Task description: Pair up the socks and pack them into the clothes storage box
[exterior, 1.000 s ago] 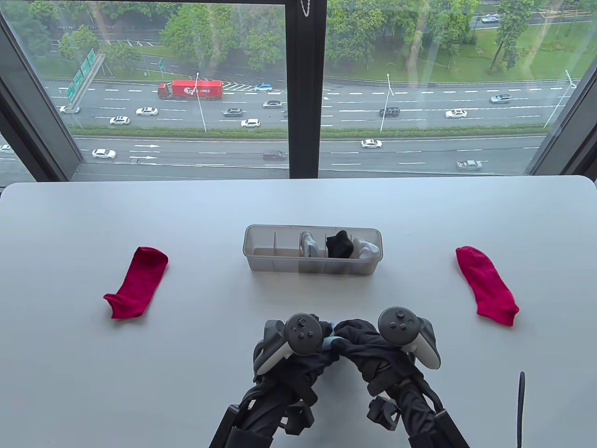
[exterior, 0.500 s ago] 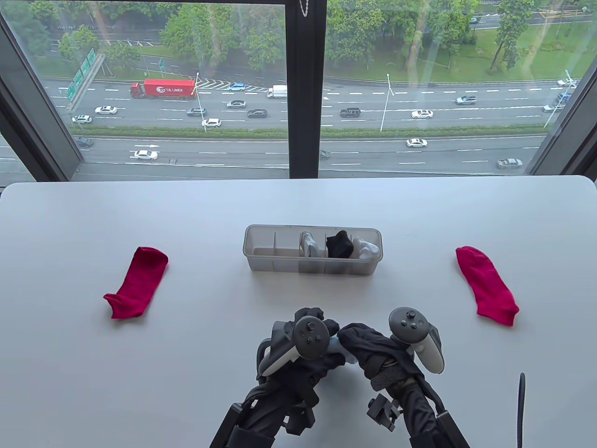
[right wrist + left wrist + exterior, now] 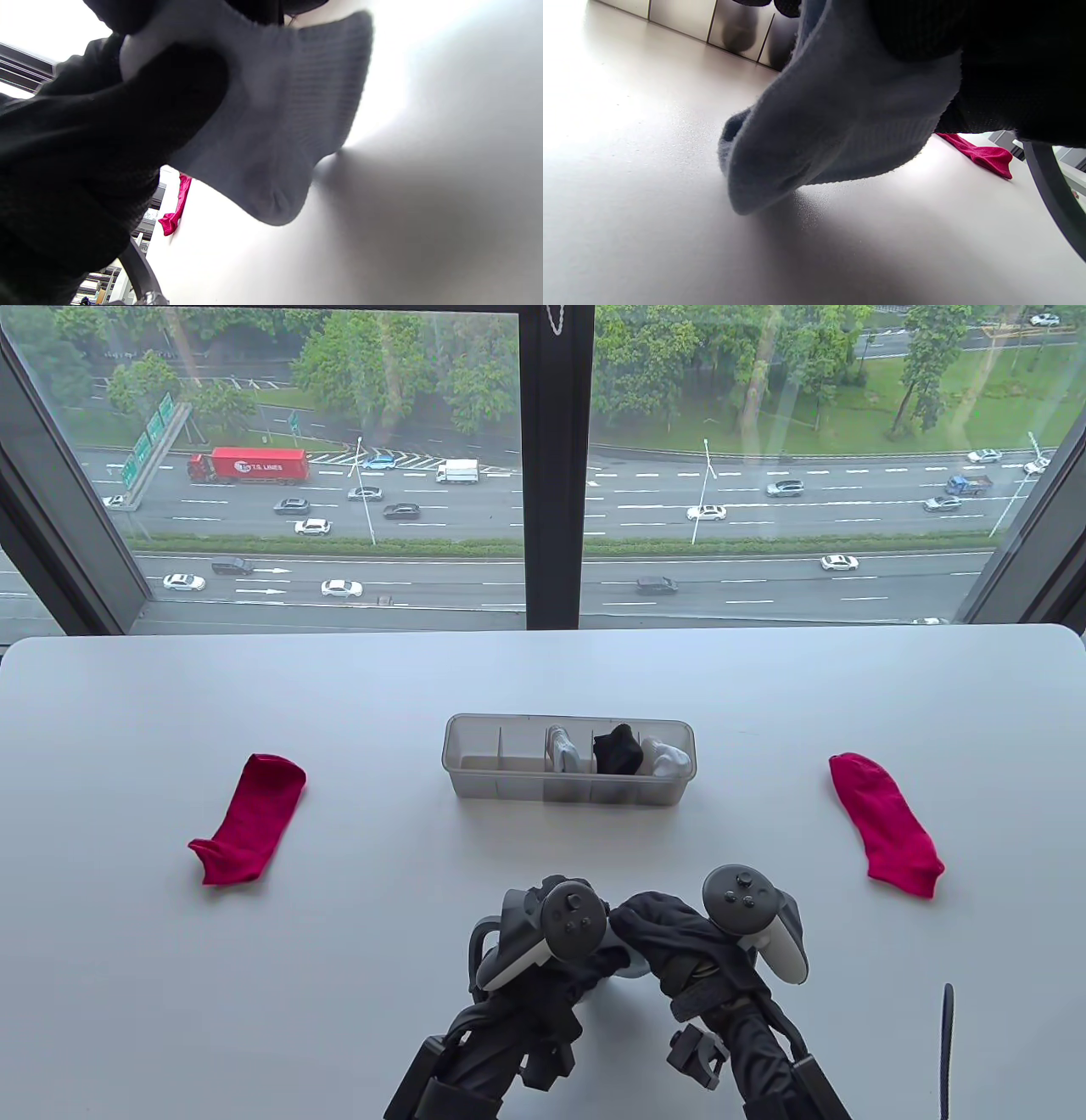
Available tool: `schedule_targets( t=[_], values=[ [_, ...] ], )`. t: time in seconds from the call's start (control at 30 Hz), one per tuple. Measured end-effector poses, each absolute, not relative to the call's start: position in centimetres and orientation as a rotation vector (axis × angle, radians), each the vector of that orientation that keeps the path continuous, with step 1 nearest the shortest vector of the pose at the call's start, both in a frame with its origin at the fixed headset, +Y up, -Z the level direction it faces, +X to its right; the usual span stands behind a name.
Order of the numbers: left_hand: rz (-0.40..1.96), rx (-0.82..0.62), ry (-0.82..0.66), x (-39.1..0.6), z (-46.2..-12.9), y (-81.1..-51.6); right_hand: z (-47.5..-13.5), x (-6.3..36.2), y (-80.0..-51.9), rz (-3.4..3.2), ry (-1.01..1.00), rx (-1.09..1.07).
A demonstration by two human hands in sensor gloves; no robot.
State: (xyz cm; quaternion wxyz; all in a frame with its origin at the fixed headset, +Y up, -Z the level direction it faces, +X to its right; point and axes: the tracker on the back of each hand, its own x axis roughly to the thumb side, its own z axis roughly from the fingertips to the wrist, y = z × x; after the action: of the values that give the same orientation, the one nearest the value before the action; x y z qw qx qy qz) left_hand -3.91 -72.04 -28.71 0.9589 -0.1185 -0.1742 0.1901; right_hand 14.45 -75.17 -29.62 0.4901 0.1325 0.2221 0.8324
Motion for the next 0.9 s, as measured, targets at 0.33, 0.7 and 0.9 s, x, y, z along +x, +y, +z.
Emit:
schedule_targets(
  t=[0.33, 0.7, 0.9],
  values=[
    [0.481, -0.251, -0.414, -4.4, -29.2, -72.6, -29.9, 14.6, -75.5, 2.165, 0.494, 0.261],
    [0.339, -0.357, -0.375, -4.0, -29.3, -73.2, -30.3, 14.4, -75.7, 2.126, 0.565, 0.28],
    [0.359, -0.32, -0.373, -4.0, -29.7, -73.0, -30.1, 14.0, -75.7, 2.1, 0.573, 0.239]
  ],
)
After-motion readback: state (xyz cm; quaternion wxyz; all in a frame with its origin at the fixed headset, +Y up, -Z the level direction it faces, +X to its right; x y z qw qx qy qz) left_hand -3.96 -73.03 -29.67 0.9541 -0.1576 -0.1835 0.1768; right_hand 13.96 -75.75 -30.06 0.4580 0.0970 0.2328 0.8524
